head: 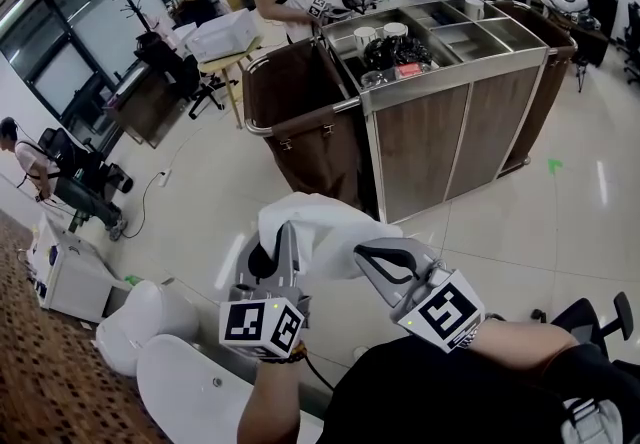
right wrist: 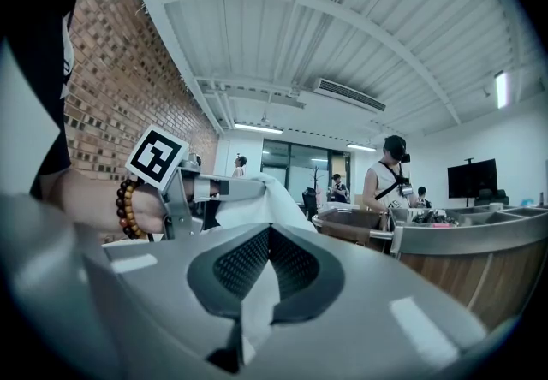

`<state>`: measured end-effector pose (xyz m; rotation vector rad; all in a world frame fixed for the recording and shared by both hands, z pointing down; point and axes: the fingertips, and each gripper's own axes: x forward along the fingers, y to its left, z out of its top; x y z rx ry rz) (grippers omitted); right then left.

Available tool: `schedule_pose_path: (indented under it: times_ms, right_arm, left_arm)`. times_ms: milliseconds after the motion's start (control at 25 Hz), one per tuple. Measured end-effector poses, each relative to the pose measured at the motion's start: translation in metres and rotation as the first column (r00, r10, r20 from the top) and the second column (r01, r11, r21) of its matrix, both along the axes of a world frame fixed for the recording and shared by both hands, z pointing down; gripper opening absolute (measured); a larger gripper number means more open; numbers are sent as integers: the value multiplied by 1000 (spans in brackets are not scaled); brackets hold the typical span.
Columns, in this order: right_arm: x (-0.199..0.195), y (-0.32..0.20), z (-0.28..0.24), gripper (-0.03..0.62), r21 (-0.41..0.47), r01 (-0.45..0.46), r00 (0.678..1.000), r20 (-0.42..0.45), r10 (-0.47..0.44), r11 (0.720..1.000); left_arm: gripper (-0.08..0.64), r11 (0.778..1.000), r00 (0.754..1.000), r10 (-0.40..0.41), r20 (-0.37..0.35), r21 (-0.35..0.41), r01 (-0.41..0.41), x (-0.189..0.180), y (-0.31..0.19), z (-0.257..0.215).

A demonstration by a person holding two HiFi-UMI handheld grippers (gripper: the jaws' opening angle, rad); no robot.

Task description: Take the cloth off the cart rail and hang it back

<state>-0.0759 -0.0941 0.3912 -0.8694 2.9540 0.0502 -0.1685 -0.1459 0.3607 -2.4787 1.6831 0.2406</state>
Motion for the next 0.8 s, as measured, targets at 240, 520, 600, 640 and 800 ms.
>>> schedule_pose_path:
  times_ms: [240,520,600,640,800]
  right_arm:
    - [10,-1,1,0,1,8,1000,6,-8,1000]
    - [32,-33,-14,185,91,2,998,-55,3,996]
    - [34,-49,-11,263,206,39,991,-133,-12,978]
    - [34,-55,-8,289,224,57,986,-163,-20,973]
    - [26,-67,15,380,188,145,958,-273,-90,971]
  left_arm:
    - [29,1000,1000,-7,5,14,7,7,-1,-13]
    - [29,999,1000,-10,14,33,9,24,0,-25]
    - [29,999,1000,-10,19,36,9,30,0,-26]
    - [29,999,1000,-10,21,38,9,34,-1,-27]
    - [29,999,1000,-15,28,47,13,45,0,-28]
